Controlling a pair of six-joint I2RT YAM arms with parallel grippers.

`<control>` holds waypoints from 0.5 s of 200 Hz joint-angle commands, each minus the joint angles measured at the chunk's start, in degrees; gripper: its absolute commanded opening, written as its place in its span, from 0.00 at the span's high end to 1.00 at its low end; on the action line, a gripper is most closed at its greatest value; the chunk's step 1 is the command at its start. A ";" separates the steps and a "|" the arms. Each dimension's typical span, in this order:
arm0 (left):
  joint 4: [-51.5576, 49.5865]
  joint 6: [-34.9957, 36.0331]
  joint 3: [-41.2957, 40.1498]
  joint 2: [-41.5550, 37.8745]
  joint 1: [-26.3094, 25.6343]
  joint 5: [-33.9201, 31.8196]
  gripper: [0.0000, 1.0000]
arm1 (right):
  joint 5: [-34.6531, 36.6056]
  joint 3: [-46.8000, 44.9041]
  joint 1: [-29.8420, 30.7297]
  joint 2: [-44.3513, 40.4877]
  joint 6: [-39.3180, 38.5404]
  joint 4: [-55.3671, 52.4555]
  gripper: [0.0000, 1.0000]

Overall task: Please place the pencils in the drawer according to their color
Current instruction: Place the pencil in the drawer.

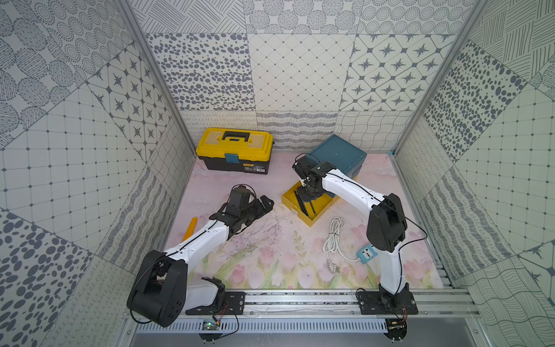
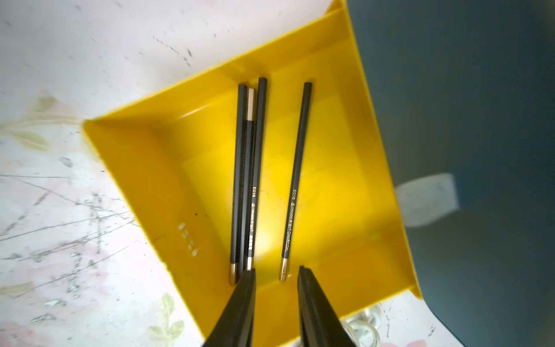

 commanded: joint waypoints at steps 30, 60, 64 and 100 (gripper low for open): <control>10.59 11.66 -0.50 0.51 -5.97 1.52 0.01 | 3.06 -5.11 -0.16 -11.39 2.10 4.33 0.56; 12.07 15.21 -0.43 1.70 -9.12 0.29 0.01 | 4.85 -11.45 -0.29 -18.94 3.74 9.02 0.50; 12.09 15.59 -0.34 1.93 -9.53 0.04 0.01 | 5.03 -12.34 -0.26 -19.99 3.88 9.65 0.49; 11.23 19.48 1.51 5.20 -13.26 -1.94 0.01 | 8.10 -19.81 -0.77 -28.72 5.75 13.70 0.35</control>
